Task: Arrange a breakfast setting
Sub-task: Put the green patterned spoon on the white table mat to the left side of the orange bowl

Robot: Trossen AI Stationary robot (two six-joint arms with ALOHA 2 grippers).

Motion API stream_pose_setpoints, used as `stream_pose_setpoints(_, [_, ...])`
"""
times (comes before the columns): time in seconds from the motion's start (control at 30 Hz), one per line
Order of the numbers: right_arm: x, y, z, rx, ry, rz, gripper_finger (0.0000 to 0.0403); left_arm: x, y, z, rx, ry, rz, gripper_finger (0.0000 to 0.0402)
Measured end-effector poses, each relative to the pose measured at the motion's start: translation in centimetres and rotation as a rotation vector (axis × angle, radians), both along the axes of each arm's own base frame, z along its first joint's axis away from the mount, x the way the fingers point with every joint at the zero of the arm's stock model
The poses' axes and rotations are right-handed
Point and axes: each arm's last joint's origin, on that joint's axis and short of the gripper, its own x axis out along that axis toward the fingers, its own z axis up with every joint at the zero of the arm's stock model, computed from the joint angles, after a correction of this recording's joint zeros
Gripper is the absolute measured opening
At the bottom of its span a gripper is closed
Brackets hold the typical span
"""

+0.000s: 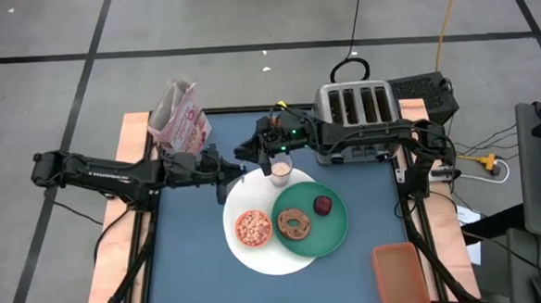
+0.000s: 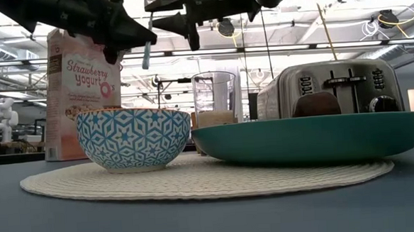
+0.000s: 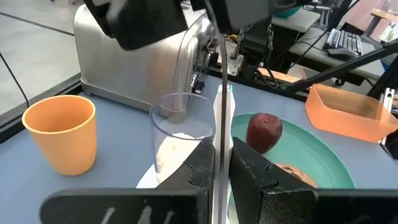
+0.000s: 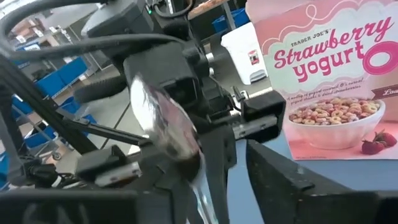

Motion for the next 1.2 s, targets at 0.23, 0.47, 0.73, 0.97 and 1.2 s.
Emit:
stream_pose_setpoints(0.23, [0.0,0.0,0.0,-0.032,-0.002,0.02,0.0184,-1.7,0.0,1.1,-0.005,-0.007,0.002,0.0033])
stream_pose_setpoints(0.47, [-0.1,-0.1,-0.3,-0.04,0.021,0.023,0.0206,-3.8,0.0,2.1,-0.005,-0.006,0.007,0.0033])
stream_pose_setpoints(0.73, [-0.2,-0.5,-0.3,-0.037,0.031,0.015,0.0208,-6.8,-0.1,2.9,-0.037,-0.006,0.042,0.0033])
stream_pose_setpoints(0.97, [-0.3,-0.9,-0.3,-0.036,0.031,0.006,0.0208,-9.1,-0.7,2.9,-0.089,0.017,0.077,0.0033])
stream_pose_setpoints(1.2, [-0.3,-0.9,-0.3,-0.036,0.031,0.007,0.0208,-9.6,-2.3,-0.1,-0.248,0.048,0.113,0.0033])
